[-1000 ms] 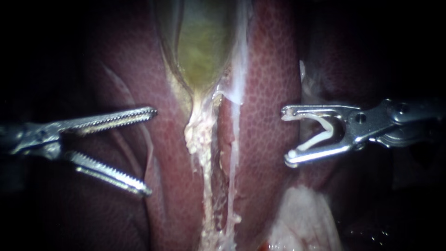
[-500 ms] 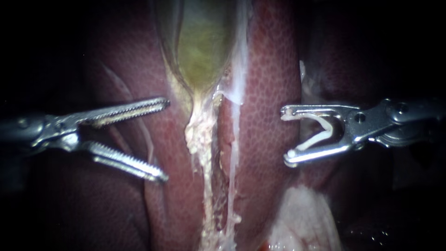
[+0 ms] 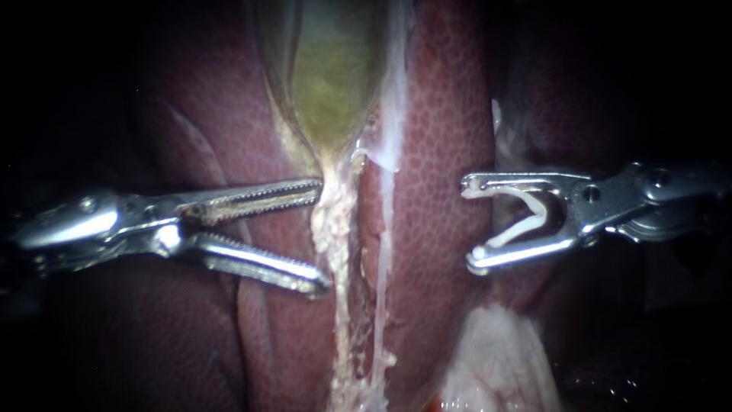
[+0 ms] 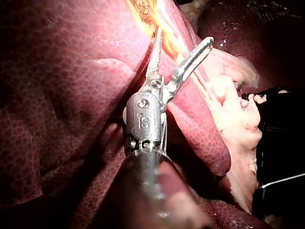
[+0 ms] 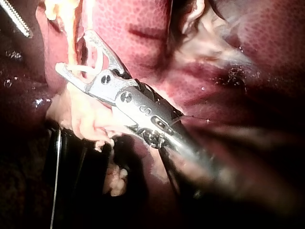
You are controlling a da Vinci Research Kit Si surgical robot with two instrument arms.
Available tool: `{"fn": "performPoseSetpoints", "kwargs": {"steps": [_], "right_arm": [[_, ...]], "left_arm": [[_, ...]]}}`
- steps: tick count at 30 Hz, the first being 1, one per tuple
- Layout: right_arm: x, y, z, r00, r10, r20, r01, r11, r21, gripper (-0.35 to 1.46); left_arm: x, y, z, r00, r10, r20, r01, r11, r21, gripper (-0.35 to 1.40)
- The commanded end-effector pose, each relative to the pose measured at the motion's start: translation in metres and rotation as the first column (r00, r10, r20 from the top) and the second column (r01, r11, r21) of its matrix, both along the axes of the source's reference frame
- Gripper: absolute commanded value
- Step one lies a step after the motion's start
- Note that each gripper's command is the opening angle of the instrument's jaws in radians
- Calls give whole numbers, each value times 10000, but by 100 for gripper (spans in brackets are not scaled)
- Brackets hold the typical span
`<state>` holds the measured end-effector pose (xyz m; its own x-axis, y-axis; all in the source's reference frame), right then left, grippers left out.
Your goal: Grabbing gallbladder
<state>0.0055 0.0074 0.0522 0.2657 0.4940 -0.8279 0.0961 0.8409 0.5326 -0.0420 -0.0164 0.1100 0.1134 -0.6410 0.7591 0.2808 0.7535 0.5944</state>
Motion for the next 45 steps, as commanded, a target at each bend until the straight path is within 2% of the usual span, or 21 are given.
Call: {"fn": "performPoseSetpoints", "kwargs": {"steps": [1, 7, 10, 12, 13, 14, 17, 20, 24, 29, 33, 39, 45], "right_arm": [[0, 0, 0, 10000, -1, 1, 1, 10000, -2, 60], [3, 0, 0, 10000, 8, 6, -8, 10000, -2, 60], [3, 0, 0, 10000, 10, 7, -10, 10000, -2, 60], [3, 0, 0, 10000, 10, 7, -10, 10000, -2, 60], [3, 0, -1, 10000, 9, 6, -9, 10000, -2, 60], [3, 0, -1, 10000, 9, 6, -9, 10000, -2, 60], [4, 0, -1, 10000, 9, 6, -9, 10000, -2, 60], [4, 0, -1, 10000, 11, 7, -11, 10000, -2, 60], [4, 0, -1, 10000, 12, 8, -12, 10000, -2, 60], [5, 0, -1, 10000, 14, 9, -14, 10000, -2, 60], [5, 0, 0, 10000, 17, 12, -17, 10000, -3, 60], [4, 0, 0, 10000, 18, 13, -18, 10000, -6, 60], [4, 0, 0, 10000, 18, 13, -18, 10000, -6, 60]], "left_arm": [[0, 3, 4, 9999, -66, -140, 67, 10000, 69, 51], [11, 11, 33, 9967, -352, -738, 386, 9983, 447, 41], [17, 9, 49, 9937, -320, -1075, 382, 9977, 567, 19], [19, 7, 55, 9920, -291, -1227, 392, 9960, 805, -12], [21, 6, 56, 9914, -311, -1268, 444, 9937, 1032, -35], [22, 5, 55, 9910, -313, -1301, 464, 9922, 1153, -35], [25, 4, 43, 9911, -467, -1244, 666, 9847, 1610, -35], [25, 4, 29, 9909, -544, -1229, 763, 9804, 1816, -35], [27, 5, 13, 9908, -533, -1246, 763, 9792, 1879, -35], [41, 17, -18, 9916, -499, -1194, 738, 9761, 2043, -35], [52, 30, -46, 9907, -650, -1192, 902, 9714, 2198, -35], [67, 42, -76, 9910, -820, -1058, 1006, 9776, 1847, -35], [72, 45, -88, 9906, -926, -1008, 1089, 9792, 1711, -35]]}}
